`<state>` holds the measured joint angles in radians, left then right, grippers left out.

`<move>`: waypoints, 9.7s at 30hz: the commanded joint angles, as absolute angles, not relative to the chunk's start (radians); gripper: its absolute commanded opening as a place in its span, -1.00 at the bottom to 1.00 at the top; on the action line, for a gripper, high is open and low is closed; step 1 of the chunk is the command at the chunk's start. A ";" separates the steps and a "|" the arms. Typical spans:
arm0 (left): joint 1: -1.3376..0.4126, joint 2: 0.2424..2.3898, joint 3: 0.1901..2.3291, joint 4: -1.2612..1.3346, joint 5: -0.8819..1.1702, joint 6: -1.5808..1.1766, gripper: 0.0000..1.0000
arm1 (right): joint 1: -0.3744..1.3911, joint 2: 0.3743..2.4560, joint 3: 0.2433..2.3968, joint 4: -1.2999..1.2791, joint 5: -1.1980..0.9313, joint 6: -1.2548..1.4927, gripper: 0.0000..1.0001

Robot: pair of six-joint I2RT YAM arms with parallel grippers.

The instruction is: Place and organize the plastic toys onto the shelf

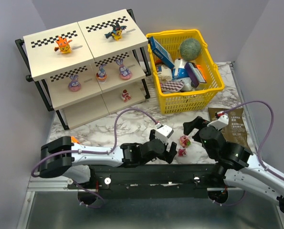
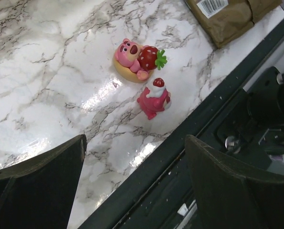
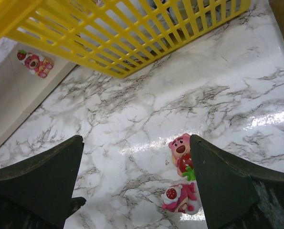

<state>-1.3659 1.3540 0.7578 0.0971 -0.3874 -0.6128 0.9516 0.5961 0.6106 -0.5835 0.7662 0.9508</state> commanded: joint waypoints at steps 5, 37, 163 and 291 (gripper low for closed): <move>-1.401 1.578 0.850 0.290 -0.552 -0.649 0.82 | 0.950 0.525 0.620 -0.661 0.841 0.966 0.96; -1.368 1.735 0.884 0.314 -0.566 -0.506 -0.91 | 0.948 0.445 0.614 -0.666 0.854 0.905 0.97; -0.098 1.468 0.736 0.130 0.377 0.649 -0.41 | 0.948 0.508 0.508 -0.453 0.824 0.769 0.98; -0.368 0.842 0.843 -0.394 0.175 -0.311 0.97 | 0.948 0.604 0.466 -0.460 0.749 0.850 0.98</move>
<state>-0.3687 0.8295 0.7395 -0.2512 0.3176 -0.0959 0.9474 0.5964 0.4908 -0.4572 0.7502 0.8173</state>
